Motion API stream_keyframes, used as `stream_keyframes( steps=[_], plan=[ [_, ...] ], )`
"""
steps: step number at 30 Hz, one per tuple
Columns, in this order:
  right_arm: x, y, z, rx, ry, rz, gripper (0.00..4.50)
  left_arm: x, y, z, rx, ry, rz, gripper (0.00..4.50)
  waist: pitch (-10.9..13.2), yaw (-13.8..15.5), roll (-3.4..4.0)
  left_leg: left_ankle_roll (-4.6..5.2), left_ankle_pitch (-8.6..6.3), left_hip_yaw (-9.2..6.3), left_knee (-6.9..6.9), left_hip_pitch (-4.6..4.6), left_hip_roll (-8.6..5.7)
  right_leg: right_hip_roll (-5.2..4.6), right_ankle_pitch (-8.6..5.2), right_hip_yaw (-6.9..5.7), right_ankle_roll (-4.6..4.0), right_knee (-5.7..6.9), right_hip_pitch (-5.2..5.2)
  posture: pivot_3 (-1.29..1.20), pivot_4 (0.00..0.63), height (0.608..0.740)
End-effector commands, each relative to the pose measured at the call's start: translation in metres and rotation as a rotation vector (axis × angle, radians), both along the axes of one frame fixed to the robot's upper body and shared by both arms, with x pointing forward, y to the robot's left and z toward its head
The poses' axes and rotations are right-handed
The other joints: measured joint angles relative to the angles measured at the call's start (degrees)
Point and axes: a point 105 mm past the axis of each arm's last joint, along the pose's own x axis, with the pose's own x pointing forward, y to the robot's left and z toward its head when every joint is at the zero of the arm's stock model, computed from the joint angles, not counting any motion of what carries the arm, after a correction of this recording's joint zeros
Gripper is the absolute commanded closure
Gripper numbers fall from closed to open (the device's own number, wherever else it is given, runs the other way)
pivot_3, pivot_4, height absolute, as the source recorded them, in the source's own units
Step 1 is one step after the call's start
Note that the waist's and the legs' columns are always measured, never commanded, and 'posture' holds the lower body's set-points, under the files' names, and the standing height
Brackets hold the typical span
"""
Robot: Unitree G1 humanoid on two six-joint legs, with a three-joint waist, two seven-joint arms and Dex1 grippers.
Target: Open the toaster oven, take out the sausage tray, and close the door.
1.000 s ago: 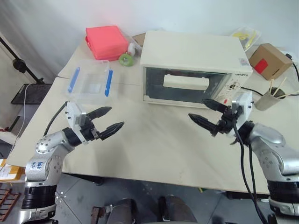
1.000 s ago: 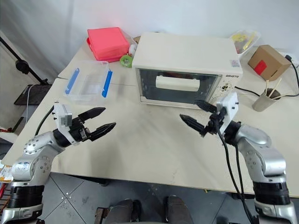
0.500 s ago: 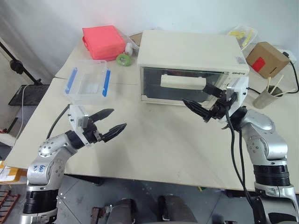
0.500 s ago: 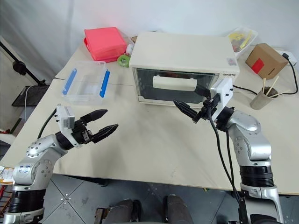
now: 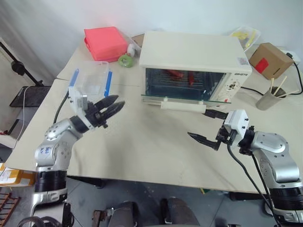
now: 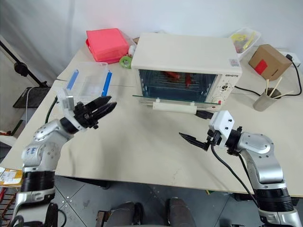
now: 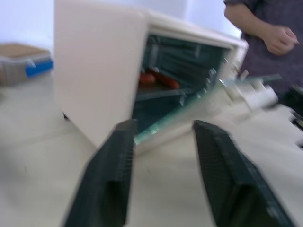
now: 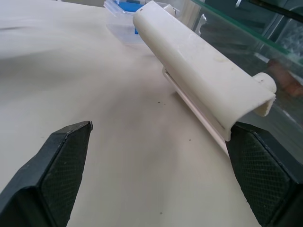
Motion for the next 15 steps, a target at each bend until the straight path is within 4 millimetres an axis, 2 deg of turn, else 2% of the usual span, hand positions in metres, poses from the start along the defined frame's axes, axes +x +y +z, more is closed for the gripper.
stream_keyframes(
  steps=[1,3,4,7,9,11,15],
  plan=[
    [0.000,-0.002,0.010,0.010,-0.060,-0.011,0.00,0.018,-0.014,0.008,0.035,-0.054,0.008,3.82,0.0,0.0,0.00,0.00,0.00,0.01,0.02,0.00,0.00,0.00,0.00,0.00,0.00,0.00,0.00,0.00,0.150,0.740],
    [0.001,-0.003,0.011,0.011,-0.070,-0.017,0.00,0.032,-0.026,0.011,0.029,-0.065,0.011,4.41,0.0,0.1,-0.01,0.01,0.01,0.02,0.05,-0.03,0.00,0.00,0.00,0.00,0.01,0.00,-0.03,0.00,0.150,0.740],
    [0.001,-0.003,0.011,0.012,-0.076,-0.020,0.00,0.039,-0.033,0.012,0.025,-0.067,0.010,4.49,0.0,0.1,-0.01,0.02,0.01,0.04,0.07,-0.03,0.00,0.00,0.00,0.00,0.01,0.00,-0.02,0.00,0.150,0.740],
    [0.000,-0.003,0.010,0.010,-0.082,-0.023,0.00,0.047,-0.051,0.010,0.046,-0.080,-0.035,4.49,0.0,0.0,-0.02,0.03,0.02,0.06,0.13,-0.07,0.00,0.00,0.01,0.00,0.01,0.02,-0.05,0.00,0.150,0.740],
    [-0.003,-0.006,0.009,0.013,-0.084,-0.038,0.00,0.043,-0.067,0.001,0.103,-0.096,-0.122,4.49,0.0,-0.1,-0.02,0.03,0.02,0.14,0.12,-0.07,0.00,0.00,0.01,0.00,0.02,0.06,-0.12,0.00,0.150,0.740],
    [-0.006,-0.009,0.007,0.018,-0.082,-0.053,0.00,0.041,-0.074,-0.007,0.140,-0.105,-0.167,4.49,0.0,0.1,-0.02,-0.01,0.04,0.15,0.11,-0.07,0.02,0.03,0.01,-0.01,0.01,0.11,-0.15,0.00,0.150,0.740],
    [-0.025,-0.024,-0.013,0.009,-0.057,-0.127,0.00,0.041,-0.088,-0.021,0.141,-0.076,-0.221,4.49,0.0,1.0,-0.02,-0.01,0.04,0.14,0.16,-0.13,0.04,0.04,0.01,0.00,0.01,0.12,-0.17,0.00,0.150,0.740]
  ],
)
